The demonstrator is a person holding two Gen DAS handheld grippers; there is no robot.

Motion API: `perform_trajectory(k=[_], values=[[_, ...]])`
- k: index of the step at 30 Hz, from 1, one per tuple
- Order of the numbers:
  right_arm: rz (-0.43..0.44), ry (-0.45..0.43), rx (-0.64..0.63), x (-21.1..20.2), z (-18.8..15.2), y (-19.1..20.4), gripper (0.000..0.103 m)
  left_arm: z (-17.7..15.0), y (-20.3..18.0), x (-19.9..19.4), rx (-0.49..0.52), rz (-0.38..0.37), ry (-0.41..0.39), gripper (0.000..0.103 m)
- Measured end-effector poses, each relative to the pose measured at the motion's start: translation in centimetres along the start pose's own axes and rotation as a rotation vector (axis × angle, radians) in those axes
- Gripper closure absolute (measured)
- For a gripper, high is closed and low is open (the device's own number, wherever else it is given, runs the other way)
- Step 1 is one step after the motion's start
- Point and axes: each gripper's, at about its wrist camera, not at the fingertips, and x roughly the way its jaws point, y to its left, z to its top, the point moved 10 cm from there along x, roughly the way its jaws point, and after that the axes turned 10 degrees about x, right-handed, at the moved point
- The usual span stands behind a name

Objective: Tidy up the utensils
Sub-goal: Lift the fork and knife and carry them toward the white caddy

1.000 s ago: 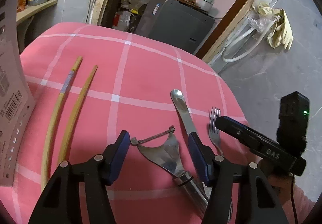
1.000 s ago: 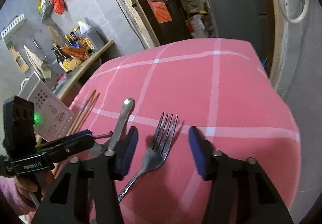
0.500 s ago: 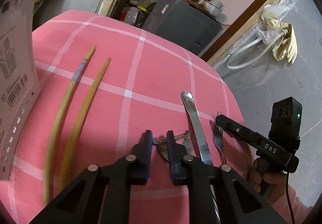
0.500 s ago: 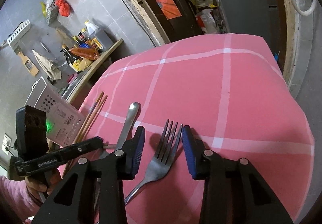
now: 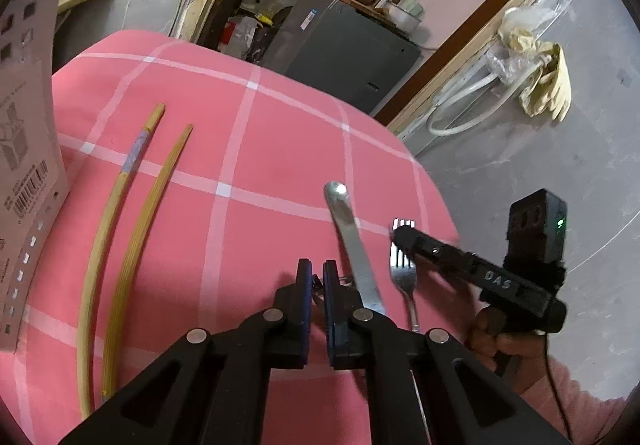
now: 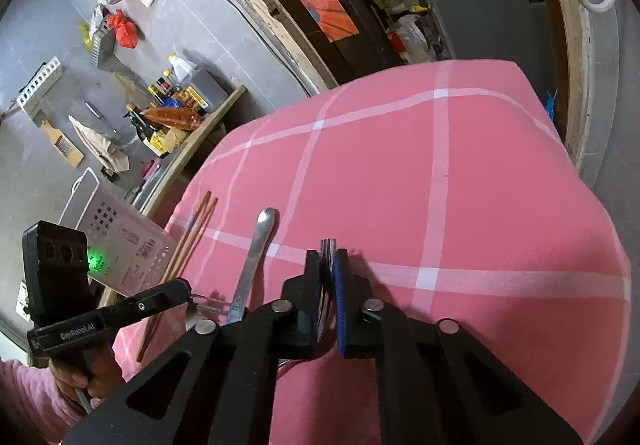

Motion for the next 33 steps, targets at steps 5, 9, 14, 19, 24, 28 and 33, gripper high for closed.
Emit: perform_trajectory(k=[5, 9, 14, 19, 24, 28, 33], values=[[-0.016, -0.090, -0.020, -2.0, 0.3, 0.7, 0.100, 0.6, -0.6, -1.1, -0.021, -0.030, -0.014, 0.099], [-0.032, -0.153, -0.008, -4.1, 0.4, 1.3, 0.100, 0.9, -1.3, -2.3, -0.019, -0.046, -0.027, 0.099], [-0.086, -0.246, -0.050, -7.4, 0.9, 2.5, 0.101, 1.4, -2.3, -4.1, 0.034, -0.014, -0.053, 0.100], [-0.130, -0.349, -0.109, -11.4, 1.8, 5.2, 0.101, 2.1, -3.2, -6.1, 0.052, -0.008, -0.088, 0.100], [-0.146, -0.418, -0.148, -14.8, 2.4, 7.6, 0.101, 3.1, -4.4, -8.7, 0.092, -0.002, -0.153, 0.101], [-0.169, -0.469, -0.173, -16.7, 2.8, 9.7, 0.101, 3.9, -5.1, -10.6, 0.115, -0.005, -0.190, 0.101], [-0.173, -0.524, -0.189, -18.9, 3.4, 12.6, 0.101, 5.5, -5.3, -13.3, 0.132, -0.005, -0.231, 0.101]])
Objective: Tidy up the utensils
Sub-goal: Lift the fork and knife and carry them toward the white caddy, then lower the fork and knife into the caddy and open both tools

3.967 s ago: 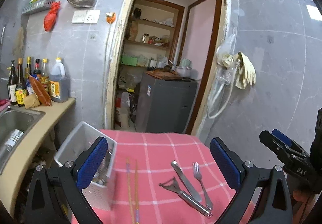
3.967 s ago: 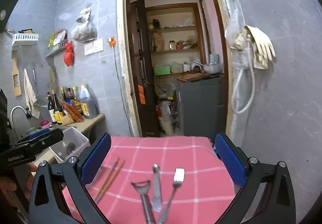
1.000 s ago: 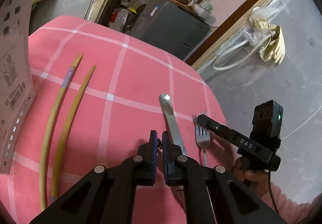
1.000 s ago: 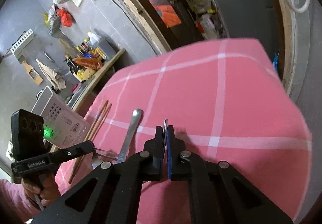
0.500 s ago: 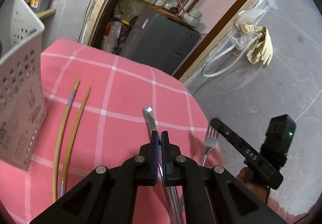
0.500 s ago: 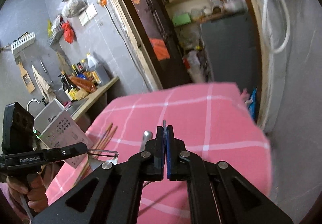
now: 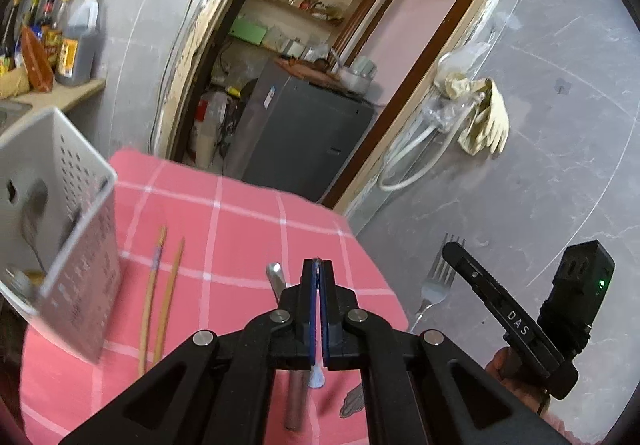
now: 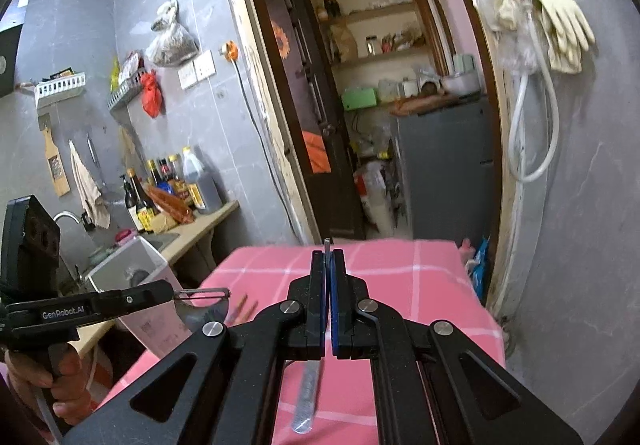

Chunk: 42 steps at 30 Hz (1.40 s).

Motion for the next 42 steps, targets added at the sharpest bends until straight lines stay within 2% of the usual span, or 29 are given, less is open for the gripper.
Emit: perform_trajectory(k=[6, 13, 19, 30, 36, 42], values=[[0.012, -0.047, -0.013, -1.5, 2.1, 3.2, 0.101, 2.8, 0.7, -2.7, 0.018, 0.002, -0.050, 0.101], [0.046, -0.070, -0.037, -1.5, 2.9, 7.5, 0.101, 5.7, 2.0, -6.2, 0.037, 0.012, -0.104, 0.102], [0.091, -0.094, -0.069, -1.0, 4.0, 11.8, 0.101, 8.0, 4.1, -9.0, 0.003, 0.007, -0.132, 0.102], [0.163, -0.166, -0.133, 0.4, 6.0, 19.4, 0.101, 13.4, 8.5, -14.3, 0.010, 0.069, -0.230, 0.102], [0.154, -0.220, -0.179, 2.5, 6.5, 22.9, 0.101, 14.2, 11.7, -15.3, 0.011, 0.139, -0.259, 0.102], [0.151, -0.186, -0.226, 6.1, 4.4, 25.1, 0.101, 13.2, 14.0, -14.9, 0.001, 0.168, -0.240, 0.102]])
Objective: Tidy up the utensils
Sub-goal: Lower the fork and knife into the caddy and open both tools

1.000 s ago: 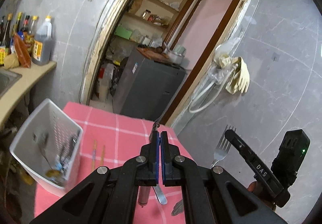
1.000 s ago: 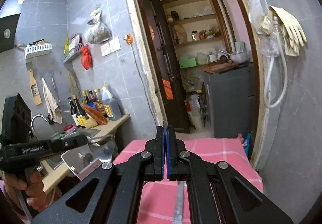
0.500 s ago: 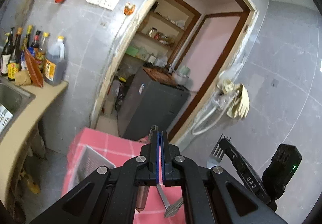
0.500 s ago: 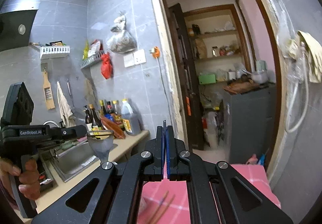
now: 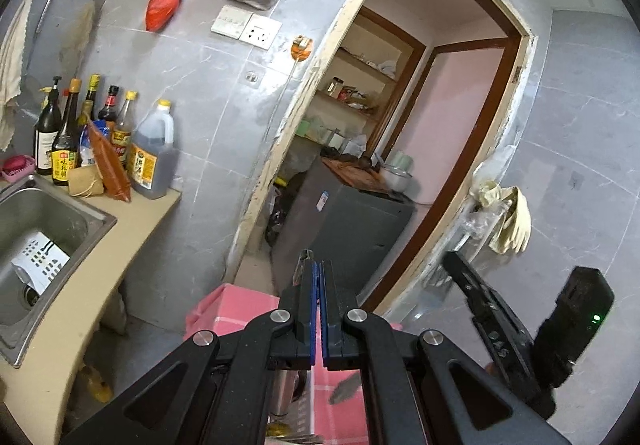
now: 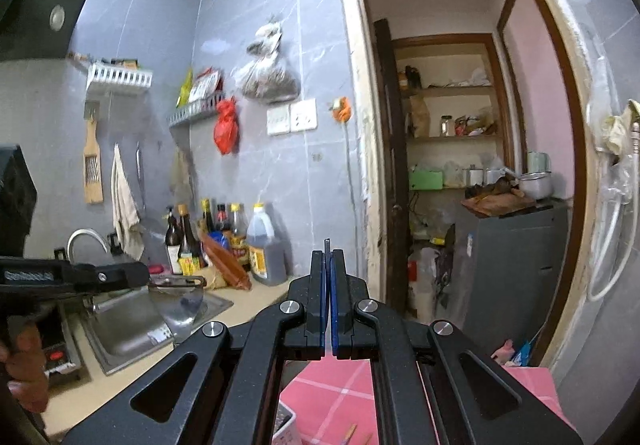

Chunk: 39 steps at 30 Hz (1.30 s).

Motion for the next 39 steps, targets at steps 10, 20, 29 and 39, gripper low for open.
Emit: perform_trajectory(k=[10, 20, 29, 39], values=[[0.038, 0.107, -0.022, 3.8, -5.6, 1.9, 0.101, -2.2, 1.3, 0.3, 0.036, -0.002, 0.026, 0.101], [0.065, 0.134, -0.024, 4.0, -8.3, 2.3, 0.100, -5.0, 1.2, -0.2, 0.062, -0.029, 0.043, 0.101], [0.120, 0.191, 0.030, 3.4, -9.7, 2.3, 0.097, -6.9, 1.2, -0.4, 0.008, -0.086, 0.090, 0.100], [0.158, 0.205, 0.143, 1.8, -9.4, 1.0, 0.092, -7.7, 1.4, -1.2, -0.057, -0.120, 0.099, 0.098]])
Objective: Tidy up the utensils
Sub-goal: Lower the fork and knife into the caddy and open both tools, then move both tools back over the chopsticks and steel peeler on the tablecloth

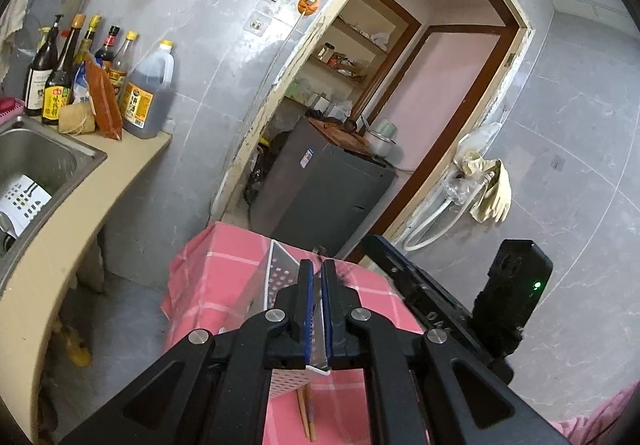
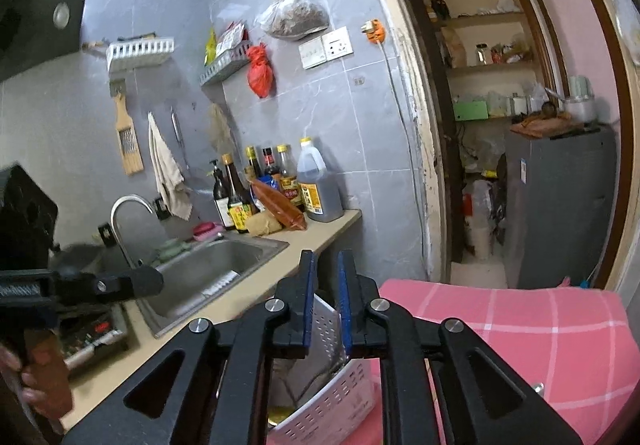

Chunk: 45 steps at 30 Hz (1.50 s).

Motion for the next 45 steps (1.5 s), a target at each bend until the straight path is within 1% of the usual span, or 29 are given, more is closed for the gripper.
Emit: perform_trajectory(k=[2, 3, 4, 5, 6, 7, 8, 9, 11, 12, 13, 14, 15, 16, 17, 19, 21, 23, 25, 26, 29, 33, 40, 42, 45], values=[[-0.007, -0.014, 0.010, -0.8, 0.3, -0.1, 0.091, 0.0, -0.2, -0.2, 0.003, 0.005, -0.001, 0.095], [-0.014, -0.023, 0.011, -1.2, 0.5, -0.1, 0.087, 0.1, -0.2, -0.3, 0.007, 0.008, -0.004, 0.094], [-0.019, -0.032, 0.012, -1.7, 0.8, -0.1, 0.080, 0.2, -0.5, -0.5, 0.018, 0.013, -0.011, 0.091], [-0.026, -0.044, 0.015, -2.3, 1.0, -0.1, 0.076, 0.4, -0.7, -0.7, 0.031, 0.021, -0.018, 0.086], [-0.034, -0.062, 0.018, -3.1, 1.3, -0.1, 0.069, 0.5, -1.1, -0.9, 0.052, 0.033, -0.028, 0.082], [-0.037, -0.072, 0.018, -3.6, 1.6, -0.1, 0.066, 0.6, -1.4, -1.2, 0.065, 0.039, -0.036, 0.074], [-0.046, -0.083, 0.018, -4.3, 2.0, -0.1, 0.066, 0.8, -1.8, -1.4, 0.078, 0.045, -0.046, 0.068], [-0.057, -0.092, 0.015, -5.0, 2.3, -0.1, 0.064, 0.9, -2.3, -1.7, 0.092, 0.052, -0.058, 0.067], [-0.075, -0.111, 0.014, -6.6, 2.9, -0.3, 0.055, 1.1, -3.1, -1.9, 0.111, 0.060, -0.063, 0.061], [-0.079, -0.120, 0.020, -7.4, 3.2, -0.4, 0.048, 1.2, -3.6, -2.1, 0.129, 0.075, -0.066, 0.058], [-0.080, -0.127, 0.025, -8.1, 3.5, -0.5, 0.043, 1.2, -4.0, -2.2, 0.141, 0.082, -0.068, 0.054], [-0.082, -0.135, 0.028, -9.0, 3.8, -0.6, 0.041, 1.2, -4.5, -2.4, 0.157, 0.092, -0.070, 0.049], [-0.090, -0.145, 0.028, -9.8, 4.1, -0.7, 0.035, 1.3, -4.9, -2.5, 0.169, 0.097, -0.072, 0.047], [-0.101, -0.156, 0.026, -10.8, 4.3, -1.0, 0.029, 1.3, -5.4, -2.7, 0.185, 0.101, -0.076, 0.041], [-0.109, -0.162, 0.026, -11.5, 4.5, -1.2, 0.026, 1.3, -5.8, -2.9, 0.198, 0.107, -0.081, 0.032], [-0.134, -0.180, 0.019, -13.3, 4.8, -1.8, 0.016, 1.4, -6.8, -3.1, 0.218, 0.118, -0.095, 0.022], [-0.156, -0.194, 0.013, -14.7, 4.9, -2.4, 0.011, 1.2, -7.6, -3.2, 0.224, 0.119, -0.103, 0.016], [-0.176, -0.203, 0.011, -16.2, 4.9, -3.0, 0.008, 0.9, -8.2, -3.1, 0.224, 0.134, -0.106, 0.008], [-0.198, -0.212, 0.003, -17.4, 4.9, -3.7, 0.002, 0.6, -8.7, -2.9, 0.226, 0.142, -0.111, 0.004], [-0.206, -0.215, 0.000, -17.9, 4.9, -3.9, 0.001, 0.3, -9.0, -2.8, 0.228, 0.148, -0.116, 0.001], [-0.235, -0.222, -0.009, -19.3, 4.6, -4.9, 0.001, -0.4, -9.4, -2.4, 0.230, 0.171, -0.125, 0.000], [-0.268, -0.210, -0.020, -20.5, 3.8, -6.4, 0.001, -2.0, -10.2, -1.6, 0.243, 0.190, -0.105, 0.000], [-0.289, -0.169, -0.011, -20.8, 2.0, -9.6, 0.001, -5.0, -11.4, 0.0, 0.245, 0.207, -0.073, 0.000], [-0.292, -0.163, -0.008, -20.8, 1.5, -10.5, 0.001, -5.8, -11.4, 0.5, 0.243, 0.237, -0.069, 0.000], [-0.296, -0.146, 0.004, -20.7, 0.5, -12.2, 0.001, -6.9, -11.3, 1.4, 0.232, 0.261, -0.067, 0.000]])
